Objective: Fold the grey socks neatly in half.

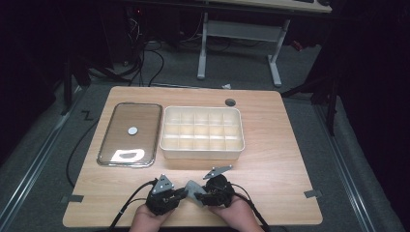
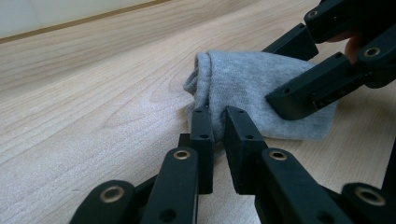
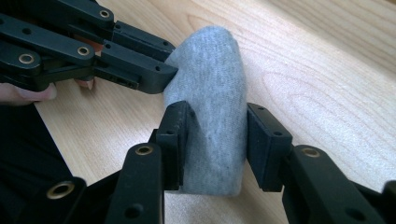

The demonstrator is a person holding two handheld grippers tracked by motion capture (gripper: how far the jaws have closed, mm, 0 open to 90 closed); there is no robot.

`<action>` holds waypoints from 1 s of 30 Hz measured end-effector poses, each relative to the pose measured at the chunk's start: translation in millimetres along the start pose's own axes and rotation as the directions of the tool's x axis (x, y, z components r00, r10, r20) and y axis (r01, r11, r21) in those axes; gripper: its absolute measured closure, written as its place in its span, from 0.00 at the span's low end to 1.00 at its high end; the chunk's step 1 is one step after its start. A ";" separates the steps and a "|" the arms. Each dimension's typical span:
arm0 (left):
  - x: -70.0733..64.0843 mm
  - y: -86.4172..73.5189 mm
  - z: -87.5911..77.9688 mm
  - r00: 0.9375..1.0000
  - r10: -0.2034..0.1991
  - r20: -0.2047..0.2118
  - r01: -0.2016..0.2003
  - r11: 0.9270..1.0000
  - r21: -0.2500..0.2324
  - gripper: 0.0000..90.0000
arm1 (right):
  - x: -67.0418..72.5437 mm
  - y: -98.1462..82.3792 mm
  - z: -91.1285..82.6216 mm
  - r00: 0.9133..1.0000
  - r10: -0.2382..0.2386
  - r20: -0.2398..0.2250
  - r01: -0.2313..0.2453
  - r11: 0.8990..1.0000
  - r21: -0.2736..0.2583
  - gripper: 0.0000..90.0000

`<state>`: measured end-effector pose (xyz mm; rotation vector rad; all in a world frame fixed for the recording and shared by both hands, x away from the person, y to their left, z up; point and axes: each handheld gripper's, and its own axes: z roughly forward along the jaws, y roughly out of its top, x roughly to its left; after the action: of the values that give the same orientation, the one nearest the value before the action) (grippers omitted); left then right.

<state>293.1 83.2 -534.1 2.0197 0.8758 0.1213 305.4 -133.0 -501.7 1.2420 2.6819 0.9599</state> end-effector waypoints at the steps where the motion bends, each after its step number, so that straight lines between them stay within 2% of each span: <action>1: -0.4 0.1 0.4 1.000 0.002 -0.001 -0.002 1.000 0.001 0.91 | 0.5 0.8 0.2 1.000 -0.004 -0.003 0.004 1.000 0.008 0.67; 7: -1.1 0.0 1.0 1.000 0.012 -0.005 -0.012 1.000 0.006 0.91 | 3.6 4.6 2.0 1.000 -0.018 0.002 0.018 0.999 0.040 0.67; 11: -1.7 -0.1 1.0 1.000 0.018 -0.004 -0.018 1.000 0.004 0.91 | 3.3 6.1 1.9 1.000 -0.005 -0.007 0.005 0.998 0.057 0.67; 17: -0.7 4.1 4.7 1.000 0.021 -0.003 -0.021 1.000 0.014 0.91 | 3.0 9.0 1.4 0.999 -0.034 -0.003 0.034 0.996 0.088 0.67; 26: 1.3 7.9 9.1 1.000 0.023 0.001 -0.023 1.000 0.016 0.90 | 1.7 10.9 3.7 1.000 -0.016 -0.007 0.017 0.993 0.119 0.65; 30: 0.9 7.6 9.3 1.000 0.025 0.000 -0.025 1.000 0.017 0.89 | 2.8 13.1 3.6 1.000 -0.030 0.005 0.029 0.991 0.133 0.66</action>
<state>301.5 74.7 -533.9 2.0470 0.8542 0.1283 313.4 -122.8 -496.9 1.2206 2.7916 0.7828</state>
